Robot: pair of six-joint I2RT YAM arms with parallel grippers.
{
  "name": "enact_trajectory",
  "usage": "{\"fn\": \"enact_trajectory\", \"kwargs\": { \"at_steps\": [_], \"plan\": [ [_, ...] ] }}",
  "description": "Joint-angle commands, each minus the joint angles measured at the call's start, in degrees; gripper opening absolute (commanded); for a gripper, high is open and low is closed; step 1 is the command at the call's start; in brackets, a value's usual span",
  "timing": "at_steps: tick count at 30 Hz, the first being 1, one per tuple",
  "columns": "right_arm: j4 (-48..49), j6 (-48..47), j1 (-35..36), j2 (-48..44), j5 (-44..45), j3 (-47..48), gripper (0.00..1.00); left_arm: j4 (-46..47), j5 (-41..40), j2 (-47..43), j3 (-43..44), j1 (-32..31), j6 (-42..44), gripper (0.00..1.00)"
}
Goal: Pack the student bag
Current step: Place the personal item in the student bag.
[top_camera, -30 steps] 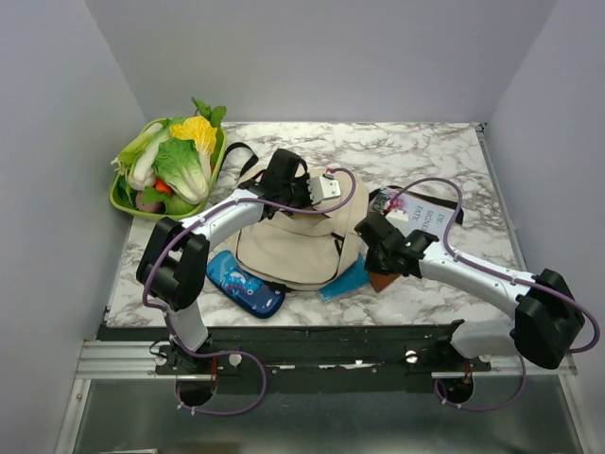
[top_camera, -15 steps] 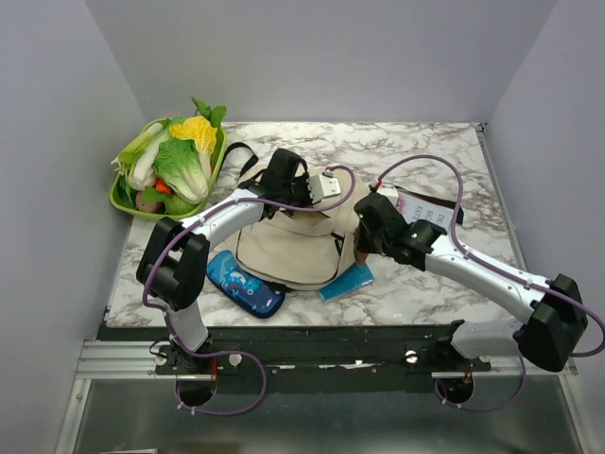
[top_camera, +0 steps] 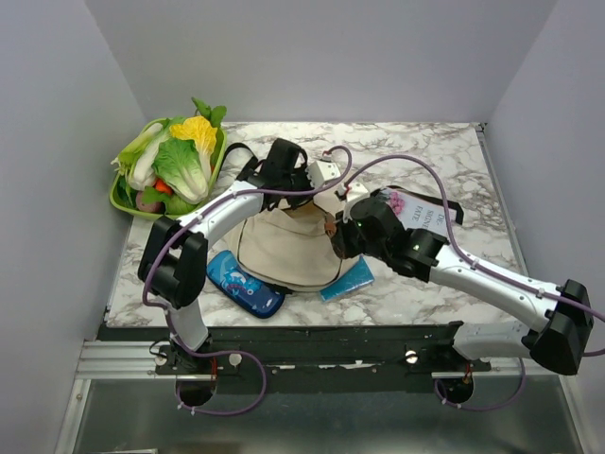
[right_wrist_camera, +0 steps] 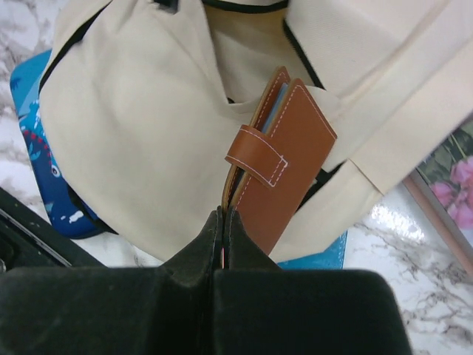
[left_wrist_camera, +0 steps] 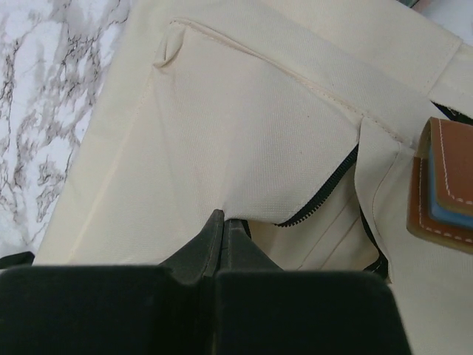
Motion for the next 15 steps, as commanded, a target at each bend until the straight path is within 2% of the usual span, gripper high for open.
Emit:
{"fn": "enact_trajectory", "kwargs": {
  "at_steps": [1,11,15],
  "plan": [
    [5.01,-11.58,1.73,1.5,-3.24,2.22,0.01,-2.35,5.19,1.37,4.86,1.01,-3.97,0.0],
    [7.21,-27.31,5.95,7.04,-7.19,5.12,0.01,-7.0,8.18,2.96,7.49,1.1,-2.48,0.0],
    [7.22,-32.41,7.19,9.23,-5.26,6.26,0.01,-8.5,9.15,3.23,7.59,1.1,-0.98,0.0]
  ]
}}
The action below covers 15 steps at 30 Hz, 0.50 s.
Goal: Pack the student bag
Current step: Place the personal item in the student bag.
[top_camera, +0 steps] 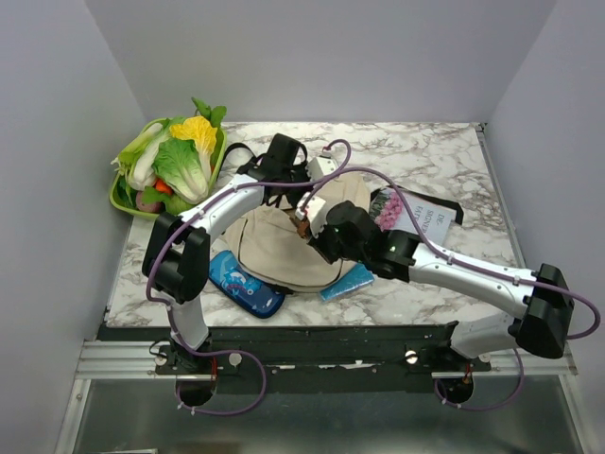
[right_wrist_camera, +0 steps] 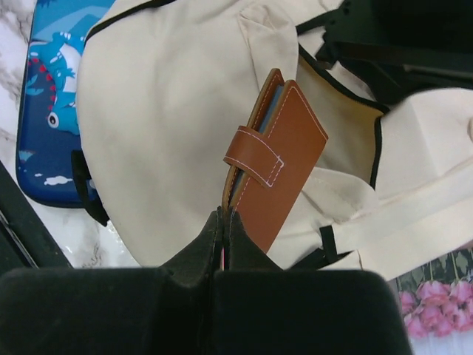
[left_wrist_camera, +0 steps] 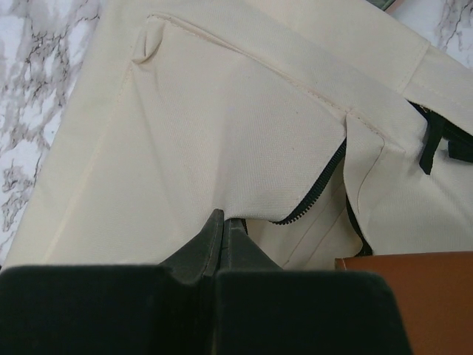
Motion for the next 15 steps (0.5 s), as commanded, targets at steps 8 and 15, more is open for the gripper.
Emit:
{"fn": "enact_trajectory", "kwargs": {
  "at_steps": [8,15],
  "plan": [
    [-0.54,-15.43,1.18,6.17,8.37,3.41,0.01,-2.56,4.47,-0.36,1.53,-0.06,2.46,0.0],
    [-2.64,-18.42,1.09,9.95,10.68,5.78,0.01,-2.91,4.91,-0.36,2.05,-0.06,2.11,0.0]
  ]
}}
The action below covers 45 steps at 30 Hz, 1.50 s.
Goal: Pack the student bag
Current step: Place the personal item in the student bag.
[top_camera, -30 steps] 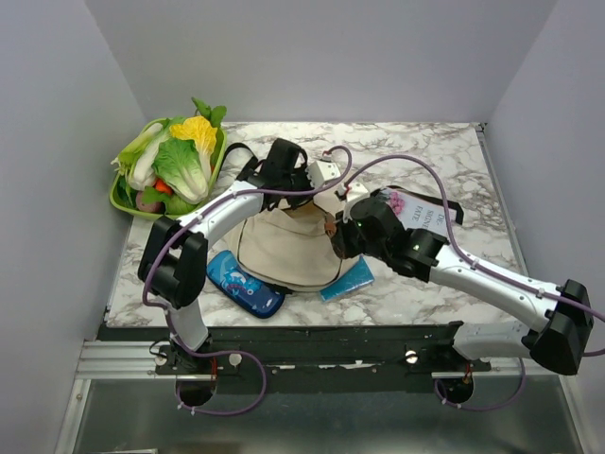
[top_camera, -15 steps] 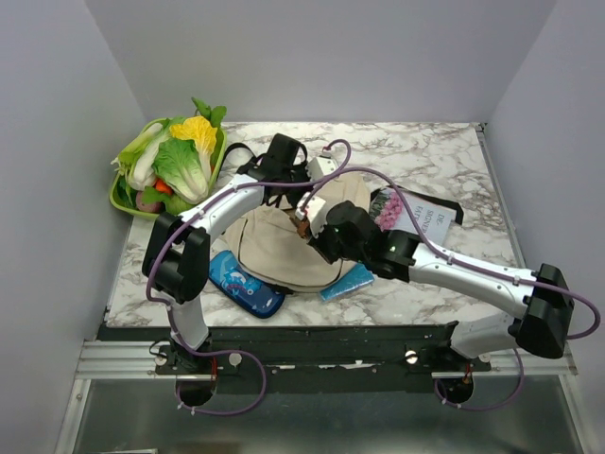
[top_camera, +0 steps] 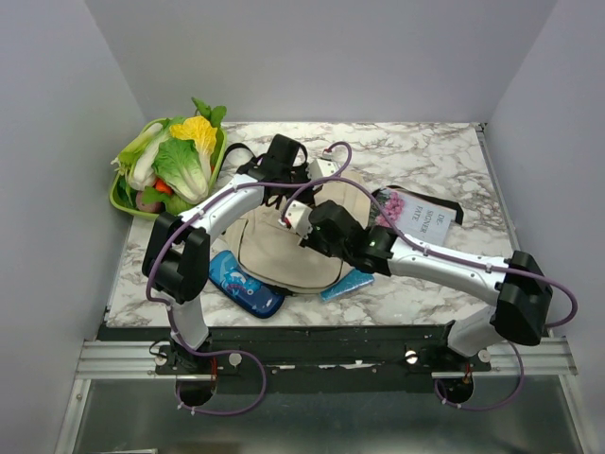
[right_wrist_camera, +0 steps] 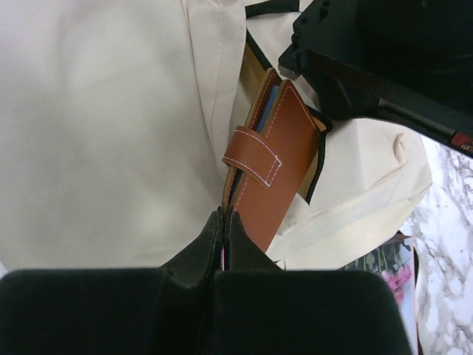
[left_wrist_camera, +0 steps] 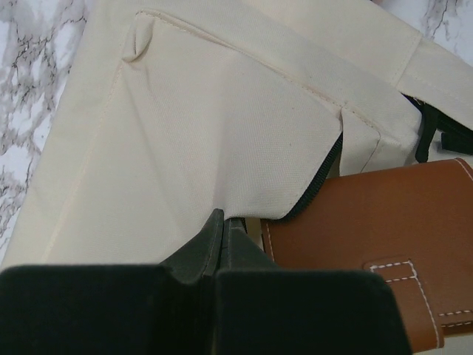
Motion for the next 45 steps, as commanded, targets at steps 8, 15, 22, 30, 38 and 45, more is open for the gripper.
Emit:
{"fn": "enact_trajectory", "kwargs": {
  "at_steps": [8,15,22,30,38,45],
  "plan": [
    [-6.29,-1.72,0.41,4.51,-0.65,2.6,0.01,-1.27,3.2,-0.5,2.23,-0.06,-0.1,0.0],
    [-6.82,0.4,0.94,6.43,-0.22,1.53,0.01,-1.27,3.91,-0.05,3.11,-0.15,-0.63,0.0],
    [-7.26,-1.8,0.85,13.89,5.93,8.2,0.01,-1.54,4.43,-1.28,2.23,-0.23,-0.9,0.0],
    [3.77,-5.22,0.85,19.53,17.44,12.88,0.01,-1.45,5.14,-1.73,0.92,-0.67,-1.25,0.0],
    [14.01,-4.27,0.76,18.13,18.17,12.0,0.61,-1.27,4.52,-1.46,-0.14,-0.76,-0.9,0.0],
    [14.36,6.0,0.77,7.68,9.55,3.13,0.46,-1.01,3.99,-0.85,-0.67,-0.76,-0.89,0.0]
  ]
}}
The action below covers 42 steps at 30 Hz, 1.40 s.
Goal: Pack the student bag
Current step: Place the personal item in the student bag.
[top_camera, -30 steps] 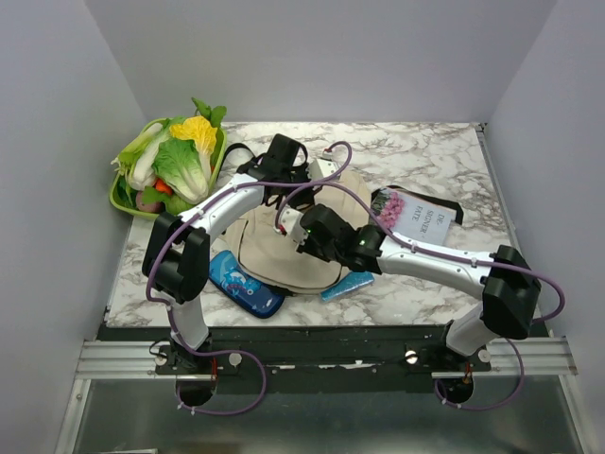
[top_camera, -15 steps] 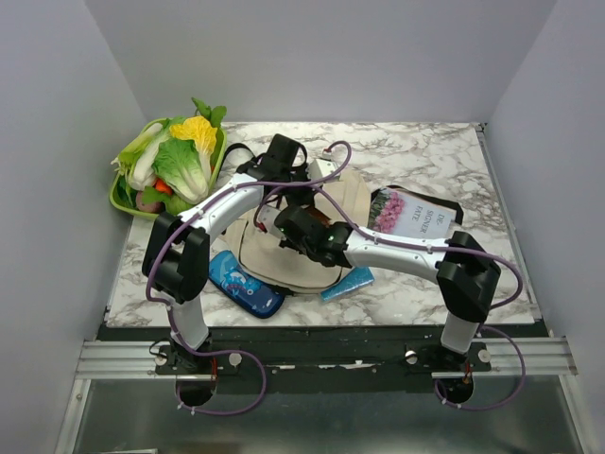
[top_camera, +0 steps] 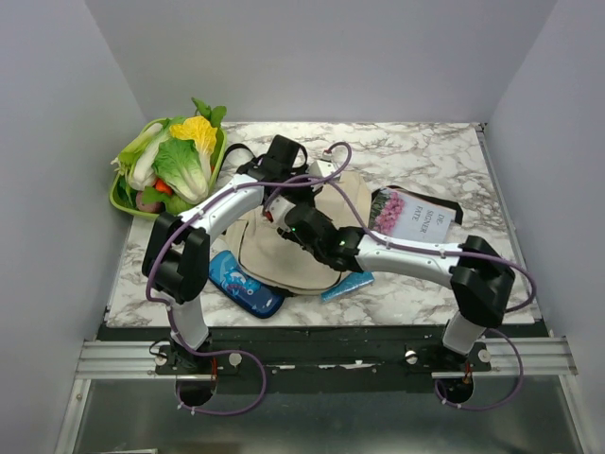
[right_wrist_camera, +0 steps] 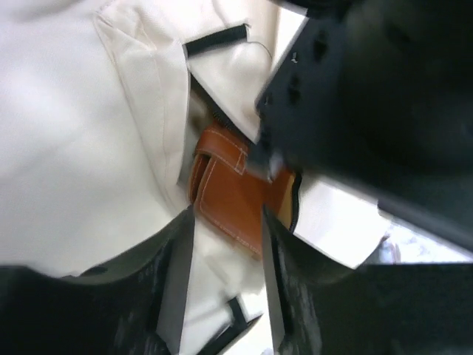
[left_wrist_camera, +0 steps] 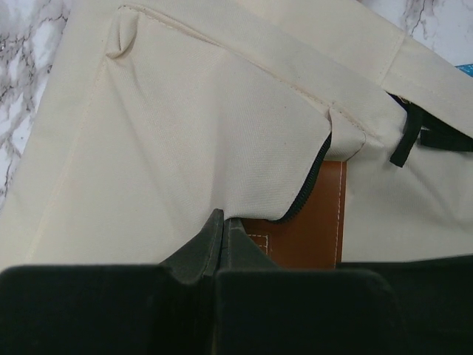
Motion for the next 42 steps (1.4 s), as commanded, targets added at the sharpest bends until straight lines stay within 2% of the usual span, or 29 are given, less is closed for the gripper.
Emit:
{"fn": "enact_trajectory", "kwargs": {
  "at_steps": [1,2,3,12,16,22,26,31,37,42],
  "plan": [
    [5.68,8.64,-0.24,-9.61,-5.2,-4.98,0.36,0.72,2.09,-0.78,-0.78,-0.85,-0.52,0.0],
    [6.21,9.34,-0.15,-10.68,-5.47,-7.61,0.13,0.8,2.09,-0.61,-0.78,-0.85,-0.52,0.0],
    [7.08,10.48,-0.15,-11.56,-5.65,-9.2,0.01,0.81,2.18,-0.61,-0.69,-0.85,-0.52,0.0],
    [17.0,16.02,-0.24,-16.48,-7.14,-20.71,0.01,1.33,1.74,-0.61,-0.42,-0.85,-1.05,0.0],
    [22.46,21.2,-0.24,-16.23,-4.96,-24.41,0.01,1.51,1.65,-0.78,-0.34,-0.85,-1.23,0.0],
    [26.77,29.54,-2.08,-13.24,1.45,-24.68,0.01,1.6,2.01,-1.31,-0.6,-0.85,-1.14,0.0],
    [30.9,30.7,-3.49,-9.65,2.26,-23.99,0.01,1.42,2.09,-1.48,-0.78,-0.85,-1.05,0.0],
    [31.35,35.78,-4.81,-7.69,4.02,-23.36,0.01,1.07,1.65,-1.83,-1.13,-0.76,-0.62,0.0],
    [32.4,41.5,-7.18,-16.46,-0.46,-29.33,0.01,1.6,1.21,-1.75,-1.83,-0.68,-0.35,0.0],
    [32.76,43.0,-7.54,-17.46,-6.44,-31.1,0.01,2.03,1.48,-1.66,-1.83,-0.59,-1.14,0.0]
  ]
}}
